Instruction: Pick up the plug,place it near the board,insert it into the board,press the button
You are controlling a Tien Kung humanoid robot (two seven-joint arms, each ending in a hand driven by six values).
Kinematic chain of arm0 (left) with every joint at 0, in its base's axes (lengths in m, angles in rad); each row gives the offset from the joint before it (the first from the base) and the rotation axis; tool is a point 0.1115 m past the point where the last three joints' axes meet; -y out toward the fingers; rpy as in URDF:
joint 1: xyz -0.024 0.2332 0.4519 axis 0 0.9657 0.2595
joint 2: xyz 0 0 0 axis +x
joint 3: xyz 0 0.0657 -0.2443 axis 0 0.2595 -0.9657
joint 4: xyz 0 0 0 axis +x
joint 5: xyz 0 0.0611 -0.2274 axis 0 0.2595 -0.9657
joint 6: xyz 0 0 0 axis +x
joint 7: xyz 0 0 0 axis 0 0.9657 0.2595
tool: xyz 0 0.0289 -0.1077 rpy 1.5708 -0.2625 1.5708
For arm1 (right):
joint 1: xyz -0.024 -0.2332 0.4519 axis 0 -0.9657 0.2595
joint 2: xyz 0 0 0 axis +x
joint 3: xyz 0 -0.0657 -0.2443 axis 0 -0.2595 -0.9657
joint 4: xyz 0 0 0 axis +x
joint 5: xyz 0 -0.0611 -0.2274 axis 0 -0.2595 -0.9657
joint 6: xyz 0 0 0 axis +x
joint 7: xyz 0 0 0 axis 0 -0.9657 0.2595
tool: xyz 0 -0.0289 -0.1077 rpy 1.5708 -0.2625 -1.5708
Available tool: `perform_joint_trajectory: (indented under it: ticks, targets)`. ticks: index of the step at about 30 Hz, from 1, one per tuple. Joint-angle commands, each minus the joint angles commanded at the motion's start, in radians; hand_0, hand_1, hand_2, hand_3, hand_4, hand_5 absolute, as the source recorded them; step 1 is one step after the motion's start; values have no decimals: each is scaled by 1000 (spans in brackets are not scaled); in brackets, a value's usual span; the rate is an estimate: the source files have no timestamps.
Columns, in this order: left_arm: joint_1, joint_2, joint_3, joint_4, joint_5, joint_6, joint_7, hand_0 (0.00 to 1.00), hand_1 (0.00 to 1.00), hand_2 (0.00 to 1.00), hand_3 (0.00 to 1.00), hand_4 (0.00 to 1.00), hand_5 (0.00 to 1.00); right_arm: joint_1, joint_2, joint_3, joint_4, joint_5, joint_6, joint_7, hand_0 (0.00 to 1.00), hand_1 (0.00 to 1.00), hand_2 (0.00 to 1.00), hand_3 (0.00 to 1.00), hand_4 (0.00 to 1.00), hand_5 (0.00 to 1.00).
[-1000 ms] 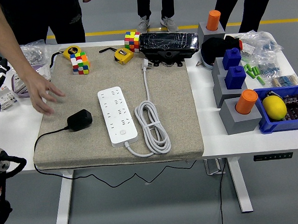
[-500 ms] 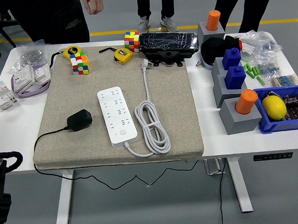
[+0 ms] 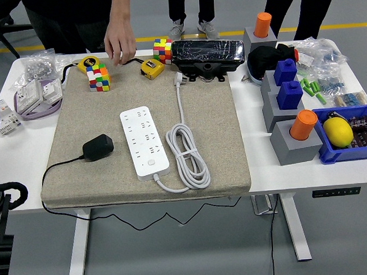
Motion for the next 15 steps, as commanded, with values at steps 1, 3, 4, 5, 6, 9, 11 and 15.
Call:
perform_joint_trajectory:
  ticks: [1,3,4,5,6,9,11,15]
  targets:
    - [1,1,-1,0,4,2,2,520,518,507,552,799,2,0,0,1,0,-1,1,0,804,765,757,786,998,998]
    - [1,3,-3,1,14,9,6,521,518,507,552,801,2,-2,1,5,0,-5,3,-1,804,765,757,787,998,998]
    - [1,2,-4,3,17,14,7,521,518,507,552,801,2,-2,2,6,0,-6,3,-1,804,765,757,787,998,998]
    - [0,2,-4,6,21,19,10,521,518,507,552,801,2,-3,3,9,0,-10,3,-1,804,765,757,787,998,998]
    - [0,1,-3,8,23,22,12,521,518,507,552,801,2,-3,5,12,0,-13,3,0,804,765,757,787,998,998]
    - [2,-2,-4,10,29,27,14,522,517,507,551,800,2,-1,5,17,0,-16,-1,3,804,765,757,787,998,998]
    - [4,3,-1,10,48,35,14,522,517,507,551,800,2,3,5,19,0,-18,-4,5,804,765,757,787,998,998]
    - [8,25,9,-11,205,50,37,528,496,489,542,825,2,6,2,20,0,-18,-6,2,804,765,756,787,998,998]
